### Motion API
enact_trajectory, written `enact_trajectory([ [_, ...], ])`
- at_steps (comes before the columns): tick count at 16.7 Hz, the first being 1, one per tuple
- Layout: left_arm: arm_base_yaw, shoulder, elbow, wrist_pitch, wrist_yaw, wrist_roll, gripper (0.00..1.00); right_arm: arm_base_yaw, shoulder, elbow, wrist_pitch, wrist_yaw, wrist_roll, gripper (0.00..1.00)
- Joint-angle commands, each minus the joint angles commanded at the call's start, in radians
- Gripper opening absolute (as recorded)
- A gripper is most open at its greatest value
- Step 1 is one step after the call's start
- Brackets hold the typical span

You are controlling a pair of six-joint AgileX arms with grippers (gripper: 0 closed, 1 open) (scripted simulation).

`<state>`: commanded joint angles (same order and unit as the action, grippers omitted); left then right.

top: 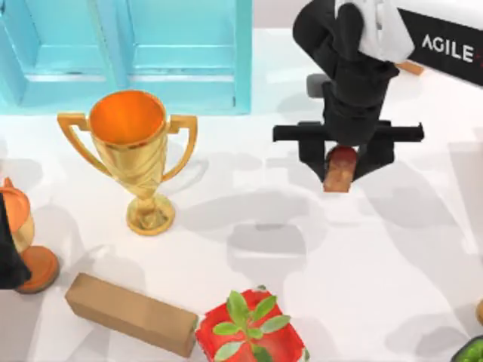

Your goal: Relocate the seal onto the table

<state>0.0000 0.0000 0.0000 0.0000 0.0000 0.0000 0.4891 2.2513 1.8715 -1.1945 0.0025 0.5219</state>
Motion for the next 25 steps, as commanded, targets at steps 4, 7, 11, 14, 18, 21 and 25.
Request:
enact_trajectory([
  [4, 0.000, 0.000, 0.000, 0.000, 0.000, 0.000, 1.00, 0.003, 0.023, -0.062, 0.089, 0.002, 0.000, 0.00],
  [7, 0.000, 0.000, 0.000, 0.000, 0.000, 0.000, 1.00, 0.005, 0.041, -0.104, 0.150, 0.003, 0.001, 0.00],
  [11, 0.000, 0.000, 0.000, 0.000, 0.000, 0.000, 1.00, 0.005, 0.042, -0.105, 0.152, 0.003, 0.001, 0.08],
  [14, 0.000, 0.000, 0.000, 0.000, 0.000, 0.000, 1.00, 0.005, 0.042, -0.105, 0.152, 0.003, 0.001, 0.30],
  [18, 0.000, 0.000, 0.000, 0.000, 0.000, 0.000, 1.00, 0.005, 0.042, -0.105, 0.152, 0.003, 0.001, 0.60],
  [21, 0.000, 0.000, 0.000, 0.000, 0.000, 0.000, 1.00, 0.005, 0.042, -0.105, 0.152, 0.003, 0.001, 0.83],
  [25, 0.000, 0.000, 0.000, 0.000, 0.000, 0.000, 1.00, 0.005, 0.042, -0.105, 0.152, 0.003, 0.001, 1.00],
])
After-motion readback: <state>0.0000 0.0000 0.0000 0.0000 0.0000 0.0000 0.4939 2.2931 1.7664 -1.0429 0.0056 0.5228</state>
